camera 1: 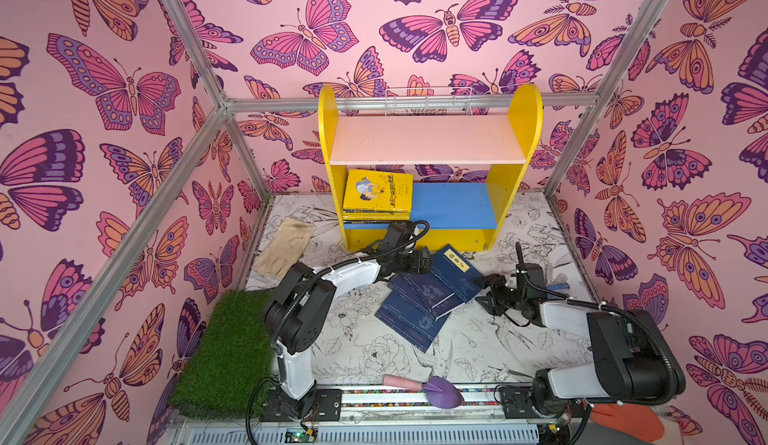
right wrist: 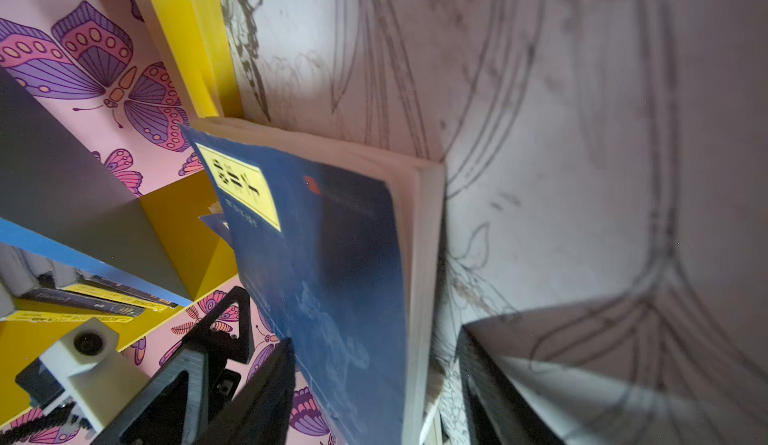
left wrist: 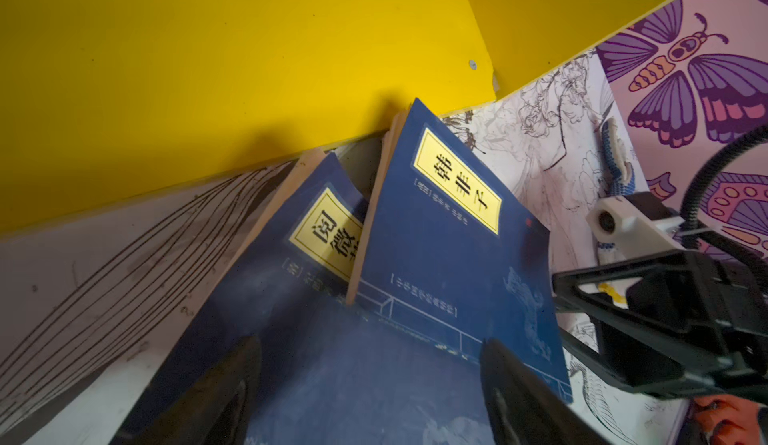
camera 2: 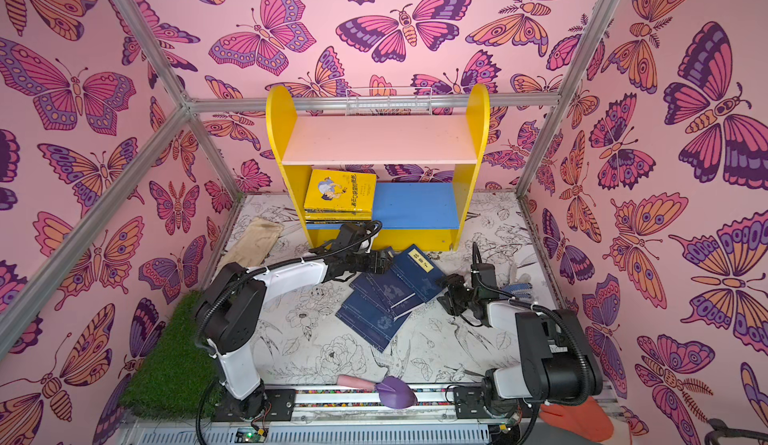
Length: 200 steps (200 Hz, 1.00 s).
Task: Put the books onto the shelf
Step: 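Move the right gripper to the dark blue books while the left gripper reaches toward them, then grasp the top dark blue book at both ends with both grippers and lift it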
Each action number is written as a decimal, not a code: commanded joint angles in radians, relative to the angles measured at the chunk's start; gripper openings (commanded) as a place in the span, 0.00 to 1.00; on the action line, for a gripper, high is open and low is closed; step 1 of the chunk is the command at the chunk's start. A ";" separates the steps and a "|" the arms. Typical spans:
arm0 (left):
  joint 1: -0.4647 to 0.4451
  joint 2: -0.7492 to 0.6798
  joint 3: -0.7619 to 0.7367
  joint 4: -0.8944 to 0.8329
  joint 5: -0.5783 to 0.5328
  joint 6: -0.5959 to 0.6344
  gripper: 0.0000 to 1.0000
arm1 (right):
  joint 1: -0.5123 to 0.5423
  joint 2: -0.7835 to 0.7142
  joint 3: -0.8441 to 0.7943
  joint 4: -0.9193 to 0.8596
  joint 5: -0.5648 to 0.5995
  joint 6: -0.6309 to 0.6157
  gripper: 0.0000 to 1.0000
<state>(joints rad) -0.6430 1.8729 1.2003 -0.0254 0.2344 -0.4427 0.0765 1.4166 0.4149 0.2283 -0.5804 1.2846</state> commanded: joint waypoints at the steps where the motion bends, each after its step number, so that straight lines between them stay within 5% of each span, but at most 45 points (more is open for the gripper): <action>1: -0.013 0.032 0.019 0.001 -0.015 0.042 0.84 | -0.011 0.021 0.023 -0.225 -0.016 -0.082 0.63; 61: -0.027 0.040 -0.038 0.002 0.017 0.075 0.75 | -0.008 0.121 0.082 -0.134 -0.141 -0.123 0.61; 117: -0.033 0.044 -0.074 -0.009 0.195 0.145 0.67 | -0.007 0.089 0.079 0.072 -0.193 -0.082 0.53; 178: -0.043 0.013 -0.112 -0.013 0.284 0.168 0.64 | -0.007 0.004 0.146 -0.014 -0.173 -0.156 0.40; 200: -0.047 0.007 -0.125 -0.009 0.300 0.177 0.64 | -0.007 -0.029 0.153 -0.023 -0.136 -0.163 0.26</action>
<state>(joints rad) -0.6765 1.8889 1.1213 0.0307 0.4789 -0.2890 0.0715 1.4322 0.5285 0.2111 -0.7551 1.1526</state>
